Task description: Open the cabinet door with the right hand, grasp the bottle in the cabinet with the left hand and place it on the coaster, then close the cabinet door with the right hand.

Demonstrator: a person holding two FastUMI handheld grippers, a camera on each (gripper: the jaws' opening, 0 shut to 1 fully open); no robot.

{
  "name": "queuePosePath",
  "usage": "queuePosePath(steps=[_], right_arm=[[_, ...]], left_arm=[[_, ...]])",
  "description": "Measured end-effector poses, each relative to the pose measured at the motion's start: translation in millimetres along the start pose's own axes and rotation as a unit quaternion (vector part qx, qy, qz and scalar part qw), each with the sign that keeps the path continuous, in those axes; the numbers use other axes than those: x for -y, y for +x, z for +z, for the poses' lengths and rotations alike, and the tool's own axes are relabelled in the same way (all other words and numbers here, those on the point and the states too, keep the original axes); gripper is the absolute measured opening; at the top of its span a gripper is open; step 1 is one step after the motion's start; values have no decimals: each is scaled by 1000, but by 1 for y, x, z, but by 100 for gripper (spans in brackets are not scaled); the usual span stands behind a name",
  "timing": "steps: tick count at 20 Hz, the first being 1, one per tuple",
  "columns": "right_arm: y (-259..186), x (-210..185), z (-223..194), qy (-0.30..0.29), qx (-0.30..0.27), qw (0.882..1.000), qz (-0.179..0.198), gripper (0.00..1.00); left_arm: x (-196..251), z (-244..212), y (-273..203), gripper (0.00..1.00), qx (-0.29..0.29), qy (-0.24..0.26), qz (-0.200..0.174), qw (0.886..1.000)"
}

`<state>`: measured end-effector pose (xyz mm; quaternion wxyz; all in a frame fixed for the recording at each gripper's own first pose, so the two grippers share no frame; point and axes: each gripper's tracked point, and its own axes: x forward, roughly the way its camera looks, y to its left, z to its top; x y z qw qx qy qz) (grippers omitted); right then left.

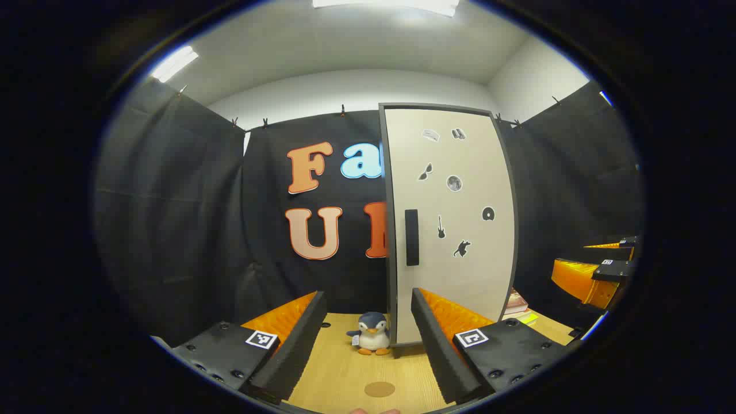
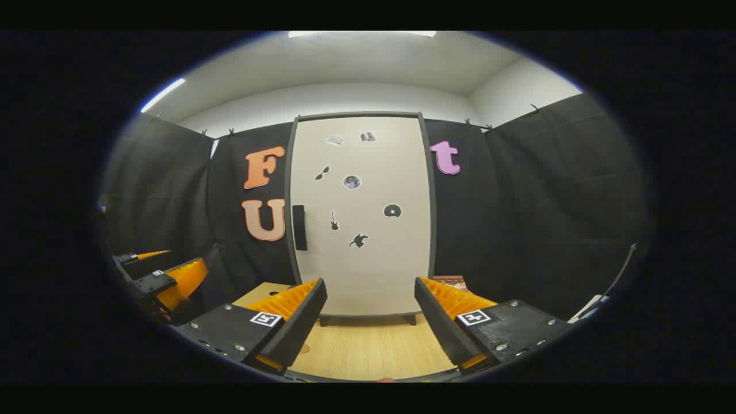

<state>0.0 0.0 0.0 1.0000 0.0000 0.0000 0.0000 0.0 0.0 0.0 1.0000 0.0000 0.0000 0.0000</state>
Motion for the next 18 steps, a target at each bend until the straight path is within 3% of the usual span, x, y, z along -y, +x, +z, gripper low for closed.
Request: queuePosePath(steps=[8, 10, 18], right_arm=[[6, -10, 1, -18, -1, 1000, 2, 94], [7, -11, 1, -19, -1, 1000, 1, 95], [7, -15, -3, -20, -7, 1000, 0, 95]], left_arm=[[-20, -8, 7, 94, -10, -1, 17, 1000], [-22, -9, 7, 99, -10, -1, 20, 1000], [-29, -11, 8, 94, -7, 5, 23, 1000]])
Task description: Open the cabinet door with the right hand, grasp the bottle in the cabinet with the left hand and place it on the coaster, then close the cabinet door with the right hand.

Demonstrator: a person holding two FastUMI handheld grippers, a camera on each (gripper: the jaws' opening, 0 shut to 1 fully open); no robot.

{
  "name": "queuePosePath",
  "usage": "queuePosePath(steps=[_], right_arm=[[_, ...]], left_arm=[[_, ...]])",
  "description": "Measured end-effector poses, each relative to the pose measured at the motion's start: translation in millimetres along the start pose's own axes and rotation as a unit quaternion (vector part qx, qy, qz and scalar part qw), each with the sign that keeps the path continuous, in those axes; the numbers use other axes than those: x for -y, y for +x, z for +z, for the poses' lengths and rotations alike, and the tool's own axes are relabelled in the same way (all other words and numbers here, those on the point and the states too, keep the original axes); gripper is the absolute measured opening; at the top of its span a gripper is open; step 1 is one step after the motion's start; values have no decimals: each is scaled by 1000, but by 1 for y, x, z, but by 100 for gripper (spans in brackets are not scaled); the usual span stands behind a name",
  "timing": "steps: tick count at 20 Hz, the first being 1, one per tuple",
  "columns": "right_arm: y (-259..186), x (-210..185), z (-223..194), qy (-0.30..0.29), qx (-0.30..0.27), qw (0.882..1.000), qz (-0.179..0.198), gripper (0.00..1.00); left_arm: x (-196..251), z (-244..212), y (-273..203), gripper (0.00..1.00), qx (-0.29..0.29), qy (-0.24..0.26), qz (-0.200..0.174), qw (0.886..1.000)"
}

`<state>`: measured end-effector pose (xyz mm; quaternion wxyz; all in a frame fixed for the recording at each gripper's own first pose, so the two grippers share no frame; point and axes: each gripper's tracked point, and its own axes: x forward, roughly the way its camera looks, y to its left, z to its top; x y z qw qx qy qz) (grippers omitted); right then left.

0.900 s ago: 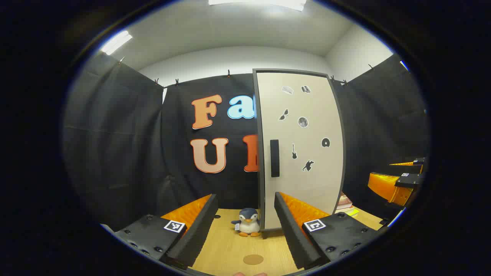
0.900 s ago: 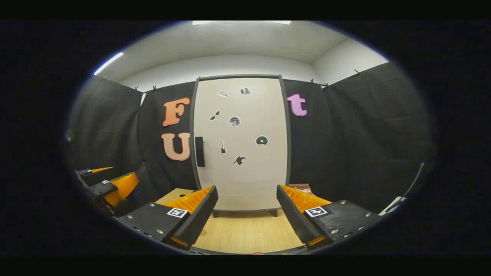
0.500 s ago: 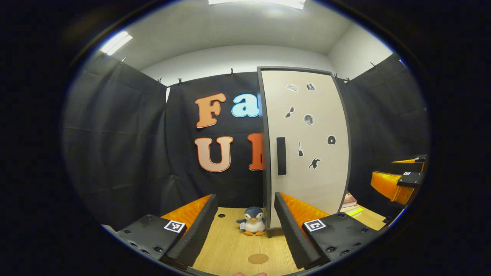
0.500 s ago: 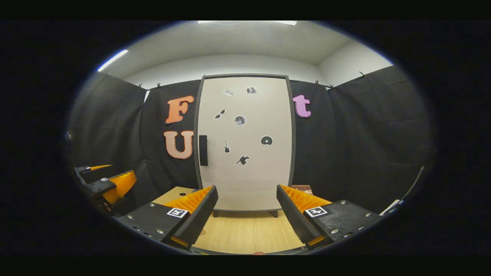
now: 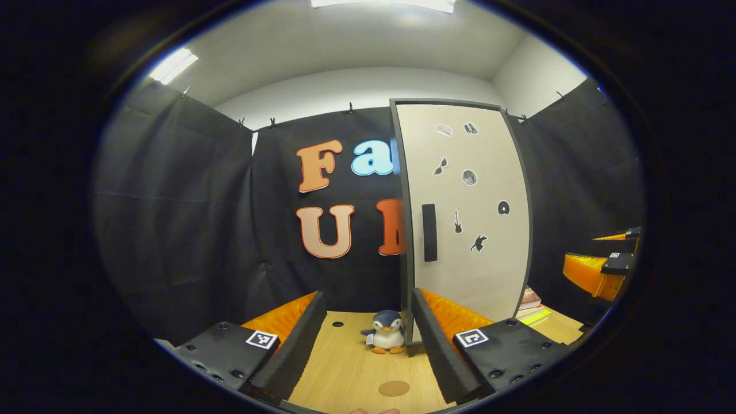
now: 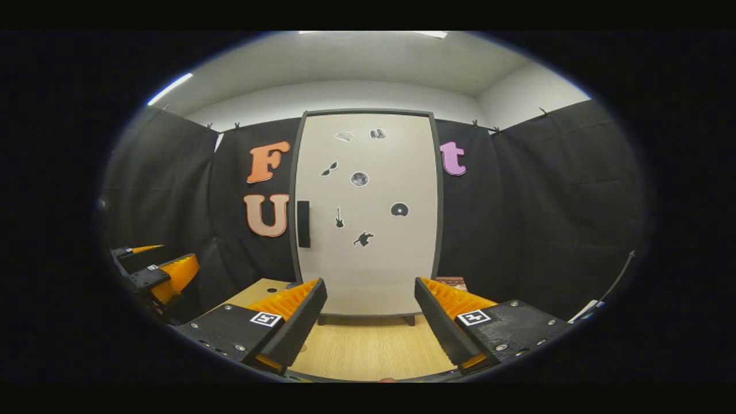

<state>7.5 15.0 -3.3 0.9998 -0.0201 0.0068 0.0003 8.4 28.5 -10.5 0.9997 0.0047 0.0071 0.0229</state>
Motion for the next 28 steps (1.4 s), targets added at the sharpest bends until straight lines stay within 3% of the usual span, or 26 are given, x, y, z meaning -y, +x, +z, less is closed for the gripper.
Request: queuePosePath(steps=[3, 14, 19, 20, 21, 28], right_arm=[[2, -3, -1, -1, -1, 1000, 0, 97], [24, -42, -3, 7, -5, 1000, 22, 95], [51, -82, 3, 8, 3, 999, 44, 95], [58, -89, 3, 7, 3, 999, 47, 95], [65, -99, 4, 7, 4, 999, 52, 97], [126, -145, 4, 16, 8, 998, 66, 97]], left_arm=[[-2, -1, 1, 99, -2, -1, 0, 1000], [-25, -7, 12, 94, -3, 4, 7, 1000], [-53, -12, 18, 94, -5, 9, 21, 1000], [-59, -14, 19, 99, -5, 11, 25, 1000], [-64, -15, 20, 94, -6, 13, 27, 1000], [-97, -33, 31, 96, -16, 12, 42, 999]])
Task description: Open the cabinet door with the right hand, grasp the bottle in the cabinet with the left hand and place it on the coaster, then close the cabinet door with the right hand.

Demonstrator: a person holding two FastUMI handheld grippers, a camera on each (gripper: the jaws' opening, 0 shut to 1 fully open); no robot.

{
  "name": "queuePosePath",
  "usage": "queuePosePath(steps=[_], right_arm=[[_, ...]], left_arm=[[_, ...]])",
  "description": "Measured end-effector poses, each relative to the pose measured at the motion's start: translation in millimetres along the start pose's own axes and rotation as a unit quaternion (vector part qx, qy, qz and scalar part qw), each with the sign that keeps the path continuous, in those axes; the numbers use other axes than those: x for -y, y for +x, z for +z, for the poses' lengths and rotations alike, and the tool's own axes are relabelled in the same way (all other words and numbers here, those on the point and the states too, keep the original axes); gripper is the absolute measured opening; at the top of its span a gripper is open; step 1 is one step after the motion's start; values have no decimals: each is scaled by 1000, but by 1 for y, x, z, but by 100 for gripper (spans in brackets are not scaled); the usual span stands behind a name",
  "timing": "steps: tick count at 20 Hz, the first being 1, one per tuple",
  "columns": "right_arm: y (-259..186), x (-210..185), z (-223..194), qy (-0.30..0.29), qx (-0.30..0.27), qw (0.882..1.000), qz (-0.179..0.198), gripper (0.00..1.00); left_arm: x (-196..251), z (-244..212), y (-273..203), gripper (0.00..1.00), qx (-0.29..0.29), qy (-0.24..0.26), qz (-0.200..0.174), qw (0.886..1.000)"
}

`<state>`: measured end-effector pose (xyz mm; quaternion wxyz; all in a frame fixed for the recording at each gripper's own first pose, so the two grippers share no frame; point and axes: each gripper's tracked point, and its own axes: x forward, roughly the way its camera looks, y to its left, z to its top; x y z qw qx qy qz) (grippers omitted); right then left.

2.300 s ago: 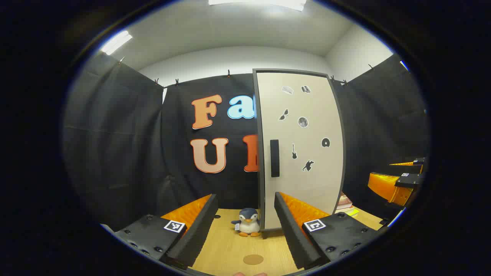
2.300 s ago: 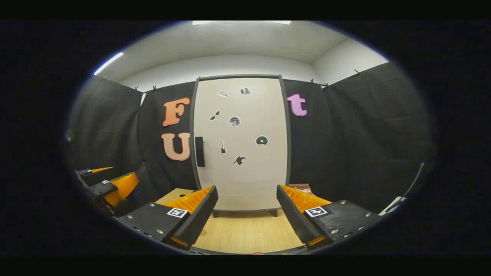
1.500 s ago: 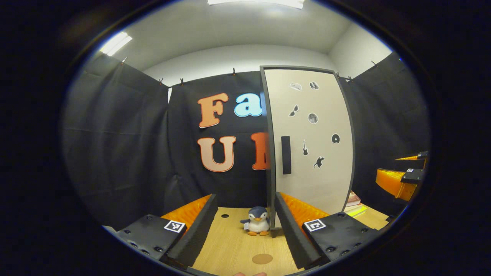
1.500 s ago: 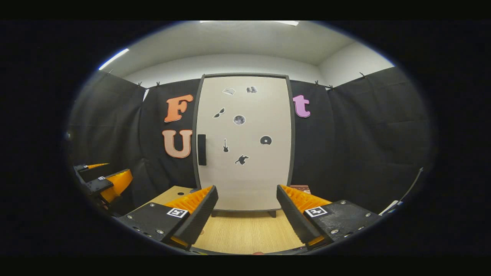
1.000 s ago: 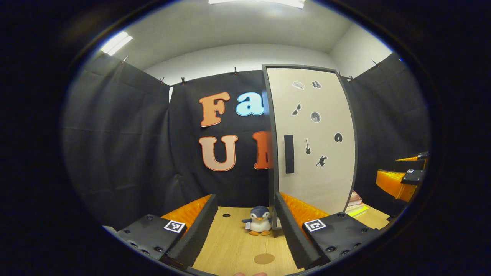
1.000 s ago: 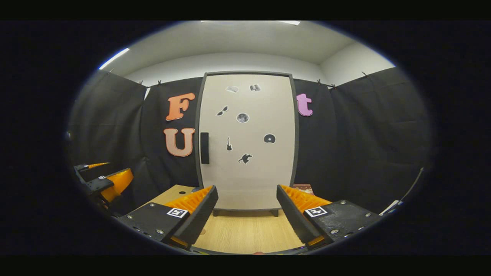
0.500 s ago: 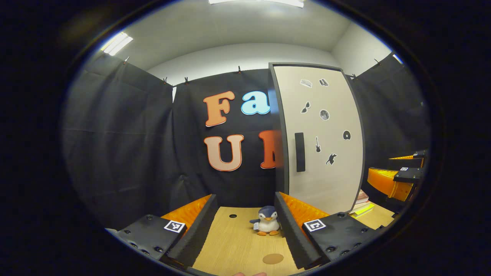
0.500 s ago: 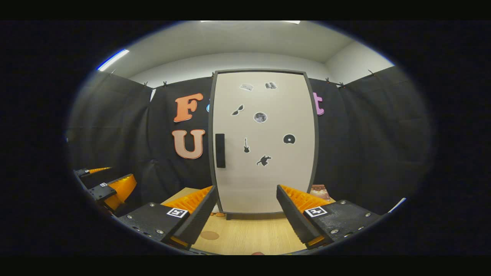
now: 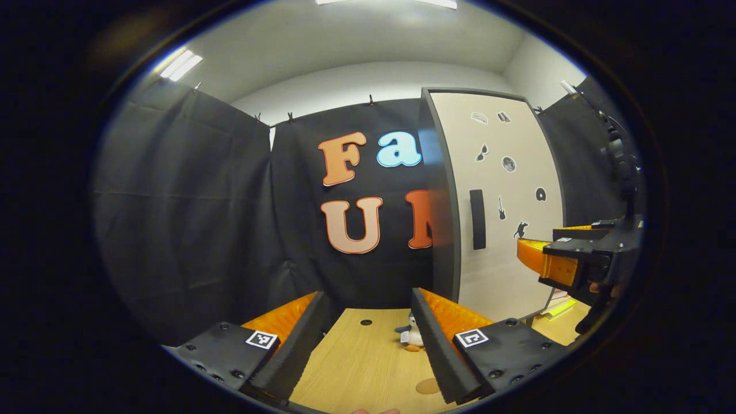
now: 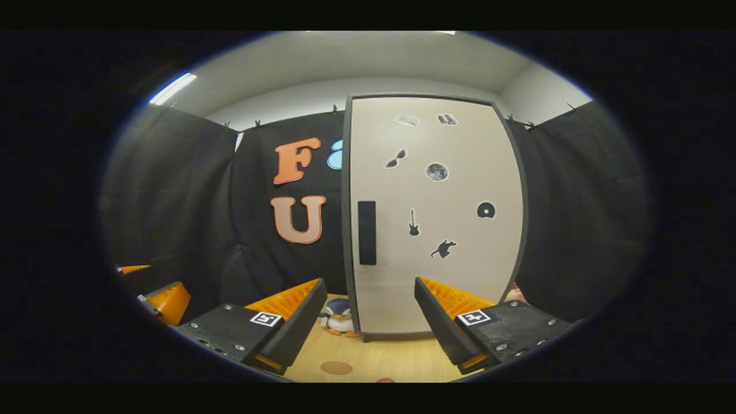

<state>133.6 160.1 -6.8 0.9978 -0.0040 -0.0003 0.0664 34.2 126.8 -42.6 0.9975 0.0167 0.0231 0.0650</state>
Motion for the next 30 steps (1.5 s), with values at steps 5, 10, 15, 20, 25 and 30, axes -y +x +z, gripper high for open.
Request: queuePosePath(steps=[5, 10, 15, 20, 25, 30], right_arm=[[50, -11, -2, -2, -2, 1000, -1, 95], [99, -7, 6, 7, 9, 1000, -17, 93], [136, -6, 6, 0, 8, 999, -32, 95], [161, -10, 10, -5, 9, 999, -34, 93], [174, -6, 10, -7, 4, 999, -45, 87], [177, 0, 10, -14, 9, 998, -57, 61]], left_arm=[[-19, -14, 9, 96, -11, -6, 11, 1000], [-37, -28, 17, 96, -25, -12, 26, 999], [-56, -39, 23, 96, -35, -13, 42, 998], [-71, -49, 25, 96, -45, -13, 56, 997], [-82, -56, 24, 96, -52, -14, 66, 996], [-88, -61, 30, 96, -53, -16, 69, 996]])
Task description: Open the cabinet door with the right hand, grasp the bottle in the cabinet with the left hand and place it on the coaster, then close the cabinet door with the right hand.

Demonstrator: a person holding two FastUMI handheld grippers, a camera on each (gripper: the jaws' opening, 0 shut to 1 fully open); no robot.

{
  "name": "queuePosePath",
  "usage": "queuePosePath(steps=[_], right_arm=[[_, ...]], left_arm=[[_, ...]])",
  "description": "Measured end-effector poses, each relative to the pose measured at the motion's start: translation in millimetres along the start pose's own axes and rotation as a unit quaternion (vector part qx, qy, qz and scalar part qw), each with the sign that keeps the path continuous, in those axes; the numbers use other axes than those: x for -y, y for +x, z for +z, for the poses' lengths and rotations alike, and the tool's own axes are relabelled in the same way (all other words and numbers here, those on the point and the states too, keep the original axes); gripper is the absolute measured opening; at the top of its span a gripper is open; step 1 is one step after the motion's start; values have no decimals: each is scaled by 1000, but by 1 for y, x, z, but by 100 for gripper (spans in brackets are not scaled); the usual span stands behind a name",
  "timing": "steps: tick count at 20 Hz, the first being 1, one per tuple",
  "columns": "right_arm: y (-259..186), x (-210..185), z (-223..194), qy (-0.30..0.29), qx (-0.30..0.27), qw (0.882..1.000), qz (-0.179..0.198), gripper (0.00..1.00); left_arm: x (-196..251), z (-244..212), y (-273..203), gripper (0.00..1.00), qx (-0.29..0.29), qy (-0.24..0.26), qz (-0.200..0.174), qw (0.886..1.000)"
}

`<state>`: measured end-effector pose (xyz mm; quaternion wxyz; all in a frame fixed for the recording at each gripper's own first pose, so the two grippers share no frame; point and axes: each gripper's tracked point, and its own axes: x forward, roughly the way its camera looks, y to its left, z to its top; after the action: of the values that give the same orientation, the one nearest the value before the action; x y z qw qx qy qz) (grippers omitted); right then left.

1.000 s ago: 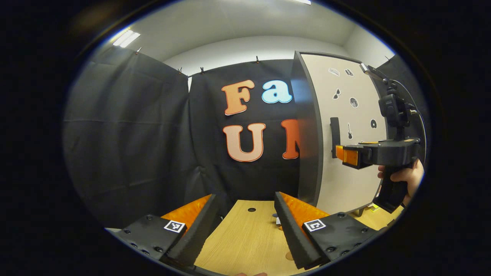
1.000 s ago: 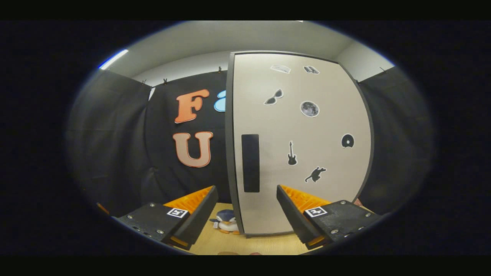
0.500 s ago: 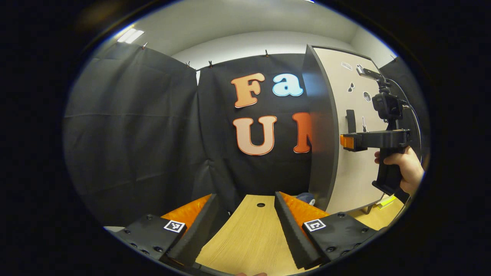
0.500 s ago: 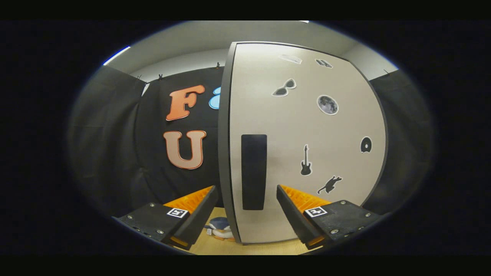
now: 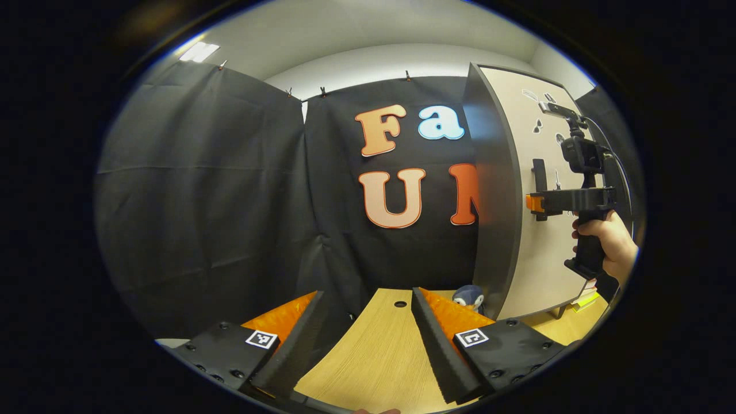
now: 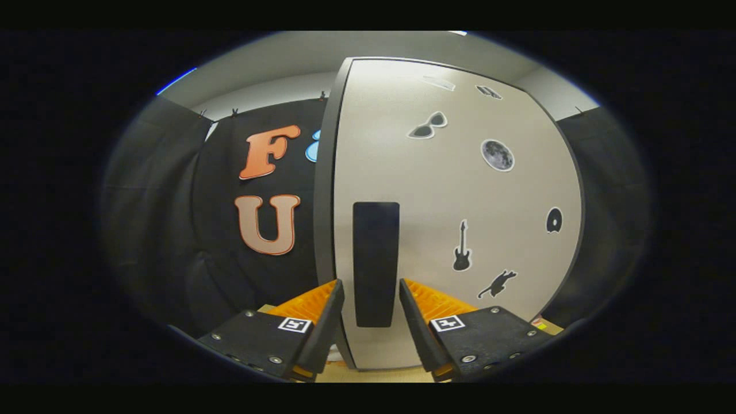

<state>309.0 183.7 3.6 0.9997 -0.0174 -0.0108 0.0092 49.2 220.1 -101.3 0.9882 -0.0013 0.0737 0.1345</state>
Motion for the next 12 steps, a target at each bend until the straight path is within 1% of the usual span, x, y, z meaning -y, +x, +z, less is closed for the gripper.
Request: queuePosePath(steps=[2, 3, 5, 9, 11, 12], right_arm=[[-1, 2, -2, 0, -4, 1000, -2, 45], [0, 1, -1, 3, -5, 1000, 0, 40], [-1, 1, -3, 5, -7, 1000, 3, 37], [-3, 2, -2, -10, -6, 1000, 8, 33], [-4, 2, -1, 1, -10, 1000, 8, 29], [-6, 1, -2, 0, -11, 1000, 8, 28]], left_arm=[[-2, 1, 1, 96, 2, 1, 2, 1000], [-2, 1, 1, 96, 3, 1, 2, 1000], [-2, 0, 1, 96, 3, 1, 2, 1000], [2, 2, -2, 96, 5, -1, -2, 1000], [3, 4, -2, 96, 8, 0, -4, 1000], [4, 4, -2, 94, 9, 0, -5, 1000]])
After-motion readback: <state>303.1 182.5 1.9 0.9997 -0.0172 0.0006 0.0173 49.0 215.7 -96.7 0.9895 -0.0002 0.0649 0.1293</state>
